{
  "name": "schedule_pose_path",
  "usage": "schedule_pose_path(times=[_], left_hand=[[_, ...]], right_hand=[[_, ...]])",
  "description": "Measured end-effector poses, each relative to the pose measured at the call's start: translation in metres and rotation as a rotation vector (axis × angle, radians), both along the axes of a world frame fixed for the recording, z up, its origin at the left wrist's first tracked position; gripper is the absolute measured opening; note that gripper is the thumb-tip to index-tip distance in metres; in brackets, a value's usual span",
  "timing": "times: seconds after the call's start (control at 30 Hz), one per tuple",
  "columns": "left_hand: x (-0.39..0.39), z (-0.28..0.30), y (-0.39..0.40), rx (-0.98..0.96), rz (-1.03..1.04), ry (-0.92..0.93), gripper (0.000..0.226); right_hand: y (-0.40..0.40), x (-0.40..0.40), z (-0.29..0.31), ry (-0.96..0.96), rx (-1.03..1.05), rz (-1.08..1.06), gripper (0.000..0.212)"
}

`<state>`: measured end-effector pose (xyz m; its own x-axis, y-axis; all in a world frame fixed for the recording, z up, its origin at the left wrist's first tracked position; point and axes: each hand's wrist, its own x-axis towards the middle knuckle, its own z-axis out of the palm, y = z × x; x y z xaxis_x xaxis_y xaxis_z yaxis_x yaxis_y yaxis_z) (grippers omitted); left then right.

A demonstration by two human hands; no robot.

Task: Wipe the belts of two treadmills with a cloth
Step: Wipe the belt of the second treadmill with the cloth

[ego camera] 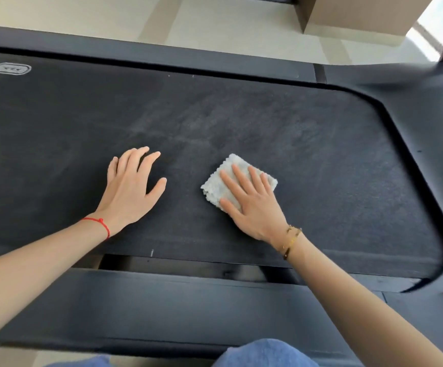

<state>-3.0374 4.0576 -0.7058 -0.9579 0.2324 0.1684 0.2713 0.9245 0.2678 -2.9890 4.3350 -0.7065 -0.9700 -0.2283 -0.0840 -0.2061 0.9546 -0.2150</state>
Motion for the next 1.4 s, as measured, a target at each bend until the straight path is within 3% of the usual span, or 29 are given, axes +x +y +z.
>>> schedule_pose_path(times=[0.17, 0.33, 0.43, 0.53, 0.7, 0.83, 0.9, 1.0, 1.13, 1.4], left_hand=[[-0.006, -0.003, -0.038, -0.014, -0.026, 0.001, 0.058], [-0.013, -0.010, -0.067, -0.066, -0.016, 0.011, 0.061], [-0.015, -0.013, -0.076, -0.032, 0.012, -0.020, 0.061], [-0.016, -0.016, -0.078, 0.009, 0.011, -0.053, 0.060], [-0.018, -0.018, -0.080, 0.011, 0.001, -0.069, 0.059], [-0.017, -0.017, -0.084, 0.003, -0.010, -0.076, 0.058], [-0.016, -0.015, -0.088, -0.015, -0.007, -0.072, 0.058], [-0.017, -0.014, -0.096, -0.035, 0.016, -0.057, 0.057], [-0.024, -0.016, -0.108, -0.033, 0.055, -0.030, 0.055], [-0.031, -0.013, -0.132, -0.035, 0.150, -0.005, 0.052]], right_hand=[[0.000, 0.033, -0.001, 0.018, -0.016, 0.000, 0.061], [0.032, 0.001, -0.001, -0.017, 0.044, -0.406, 0.059], [0.009, -0.021, -0.001, -0.032, 0.043, -0.525, 0.058], [-0.036, -0.015, 0.000, -0.048, 0.012, -0.401, 0.057], [-0.103, 0.039, 0.000, -0.048, 0.020, 0.041, 0.058], [-0.087, 0.036, 0.004, -0.066, 0.023, 0.099, 0.058], [-0.071, 0.015, 0.004, -0.066, 0.049, 0.027, 0.058], [-0.056, -0.038, 0.002, -0.084, 0.016, -0.249, 0.057], [-0.084, -0.101, -0.003, -0.058, -0.011, -0.429, 0.056], [-0.178, -0.063, -0.009, 0.047, 0.022, 0.211, 0.056]])
